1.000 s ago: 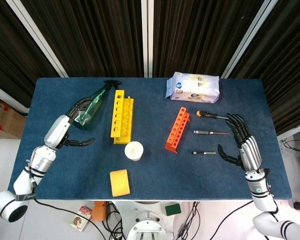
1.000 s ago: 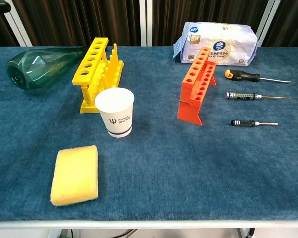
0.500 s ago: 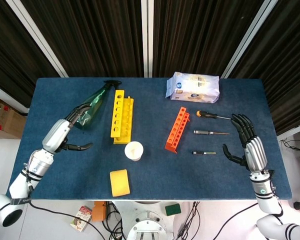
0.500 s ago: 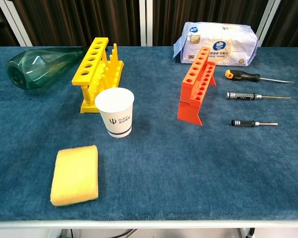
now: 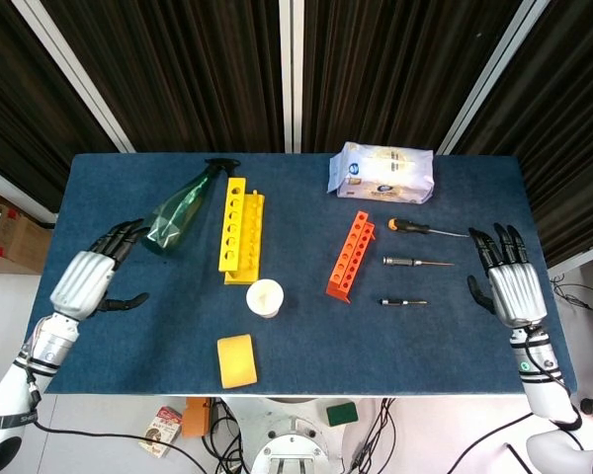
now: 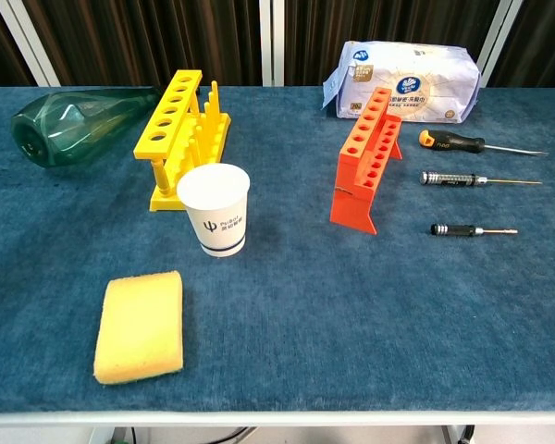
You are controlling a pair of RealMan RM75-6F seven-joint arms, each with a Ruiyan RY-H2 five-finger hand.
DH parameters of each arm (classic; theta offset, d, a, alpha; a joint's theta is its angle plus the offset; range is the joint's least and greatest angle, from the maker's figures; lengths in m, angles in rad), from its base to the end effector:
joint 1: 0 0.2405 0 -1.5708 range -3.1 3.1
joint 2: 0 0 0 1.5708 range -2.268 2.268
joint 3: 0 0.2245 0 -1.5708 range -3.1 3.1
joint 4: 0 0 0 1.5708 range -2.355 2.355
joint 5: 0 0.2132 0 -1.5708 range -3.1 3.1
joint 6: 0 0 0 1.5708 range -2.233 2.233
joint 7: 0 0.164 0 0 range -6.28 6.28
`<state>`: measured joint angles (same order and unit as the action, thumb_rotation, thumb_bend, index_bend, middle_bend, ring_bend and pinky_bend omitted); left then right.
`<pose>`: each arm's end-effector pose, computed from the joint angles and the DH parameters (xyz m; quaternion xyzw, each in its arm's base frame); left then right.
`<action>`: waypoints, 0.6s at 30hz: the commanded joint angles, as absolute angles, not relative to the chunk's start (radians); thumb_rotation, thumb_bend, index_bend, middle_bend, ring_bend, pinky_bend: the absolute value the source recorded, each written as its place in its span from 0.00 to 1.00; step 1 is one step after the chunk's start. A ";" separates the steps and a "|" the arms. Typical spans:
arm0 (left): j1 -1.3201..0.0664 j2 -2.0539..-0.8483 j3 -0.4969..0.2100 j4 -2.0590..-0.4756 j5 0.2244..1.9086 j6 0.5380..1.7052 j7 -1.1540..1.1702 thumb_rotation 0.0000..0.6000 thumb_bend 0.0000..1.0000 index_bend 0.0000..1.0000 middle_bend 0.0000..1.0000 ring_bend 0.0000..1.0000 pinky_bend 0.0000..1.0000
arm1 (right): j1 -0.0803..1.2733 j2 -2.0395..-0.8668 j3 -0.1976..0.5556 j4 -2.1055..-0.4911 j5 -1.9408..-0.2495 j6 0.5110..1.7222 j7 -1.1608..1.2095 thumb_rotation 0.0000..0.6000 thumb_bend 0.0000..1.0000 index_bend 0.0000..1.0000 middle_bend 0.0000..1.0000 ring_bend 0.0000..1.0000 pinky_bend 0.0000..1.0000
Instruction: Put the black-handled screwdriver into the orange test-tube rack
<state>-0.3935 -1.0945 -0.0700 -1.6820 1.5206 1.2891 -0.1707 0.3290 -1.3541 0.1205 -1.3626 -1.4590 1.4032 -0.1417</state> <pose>-0.2044 0.2743 0.1149 -0.6564 -0.4004 -0.4701 0.4335 -0.2521 -0.2841 0.0975 0.6429 -0.2863 0.4035 0.5847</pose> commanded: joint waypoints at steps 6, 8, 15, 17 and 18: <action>-0.302 -1.147 -0.048 -1.589 1.490 1.387 -0.159 1.00 0.15 0.09 0.02 0.01 0.17 | 0.429 -1.339 0.176 -1.456 -1.096 1.089 -0.508 1.00 0.40 0.20 0.23 0.00 0.00; -0.296 -1.153 -0.047 -1.573 1.492 1.391 -0.174 1.00 0.15 0.09 0.02 0.01 0.17 | 0.450 -1.358 0.181 -1.453 -1.062 1.066 -0.541 1.00 0.40 0.22 0.23 0.00 0.00; -0.285 -1.163 -0.045 -1.539 1.509 1.399 -0.213 1.00 0.15 0.09 0.02 0.01 0.17 | 0.533 -1.443 0.211 -1.445 -0.946 1.004 -0.615 1.00 0.40 0.22 0.23 0.00 0.00; -0.285 -1.161 -0.045 -1.537 1.514 1.400 -0.220 1.00 0.15 0.09 0.02 0.01 0.17 | 0.552 -1.467 0.212 -1.435 -0.929 1.000 -0.635 1.00 0.40 0.22 0.22 0.00 0.00; -0.284 -1.159 -0.046 -1.535 1.518 1.402 -0.223 1.00 0.15 0.09 0.02 0.01 0.17 | 0.564 -1.485 0.211 -1.425 -0.922 1.002 -0.652 1.00 0.40 0.22 0.22 0.00 0.00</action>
